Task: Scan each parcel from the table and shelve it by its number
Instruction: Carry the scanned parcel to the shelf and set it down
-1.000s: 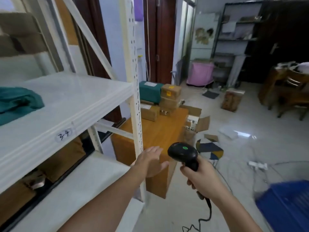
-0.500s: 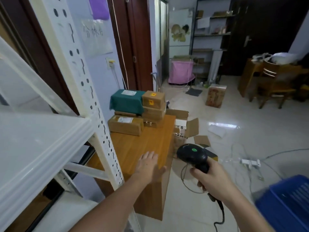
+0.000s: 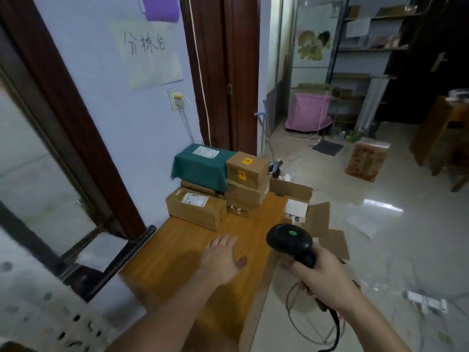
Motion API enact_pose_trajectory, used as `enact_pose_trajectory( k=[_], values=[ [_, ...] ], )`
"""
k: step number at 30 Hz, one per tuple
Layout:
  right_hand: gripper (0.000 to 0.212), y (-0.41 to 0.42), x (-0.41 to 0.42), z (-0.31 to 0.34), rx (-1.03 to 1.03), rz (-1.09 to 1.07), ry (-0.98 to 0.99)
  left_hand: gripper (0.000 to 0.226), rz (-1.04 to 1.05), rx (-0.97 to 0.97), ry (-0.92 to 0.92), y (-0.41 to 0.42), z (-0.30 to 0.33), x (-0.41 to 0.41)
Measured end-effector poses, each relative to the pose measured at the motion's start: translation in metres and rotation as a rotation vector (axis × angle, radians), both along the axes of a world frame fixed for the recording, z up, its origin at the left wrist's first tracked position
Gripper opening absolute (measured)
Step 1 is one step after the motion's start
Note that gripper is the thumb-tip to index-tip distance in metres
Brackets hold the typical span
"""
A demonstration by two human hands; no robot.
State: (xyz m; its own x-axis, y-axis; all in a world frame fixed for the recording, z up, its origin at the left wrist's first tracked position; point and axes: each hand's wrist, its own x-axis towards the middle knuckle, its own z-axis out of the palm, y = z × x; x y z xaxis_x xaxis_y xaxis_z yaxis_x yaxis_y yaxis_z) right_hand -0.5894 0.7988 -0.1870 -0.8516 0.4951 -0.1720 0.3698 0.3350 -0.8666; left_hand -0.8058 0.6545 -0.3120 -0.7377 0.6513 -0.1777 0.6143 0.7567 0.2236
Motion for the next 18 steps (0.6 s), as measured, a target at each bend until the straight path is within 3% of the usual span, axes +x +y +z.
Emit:
enact_pose_trajectory(
  k=[8, 13, 18],
  values=[
    [0.017, 0.080, -0.097, -0.008, 0.030, 0.216, -0.101, 0.083, 0.206, -0.035, 0.007, 0.038, -0.009, -0.065],
    [0.023, 0.109, -0.158, -0.022, -0.021, 0.314, -0.175, 0.080, 0.315, -0.024, -0.040, 0.055, -0.023, -0.104],
    [0.016, 0.133, -0.222, -0.036, -0.028, 0.360, -0.245, 0.086, 0.431, -0.052, -0.128, 0.073, -0.043, -0.159]
  ],
)
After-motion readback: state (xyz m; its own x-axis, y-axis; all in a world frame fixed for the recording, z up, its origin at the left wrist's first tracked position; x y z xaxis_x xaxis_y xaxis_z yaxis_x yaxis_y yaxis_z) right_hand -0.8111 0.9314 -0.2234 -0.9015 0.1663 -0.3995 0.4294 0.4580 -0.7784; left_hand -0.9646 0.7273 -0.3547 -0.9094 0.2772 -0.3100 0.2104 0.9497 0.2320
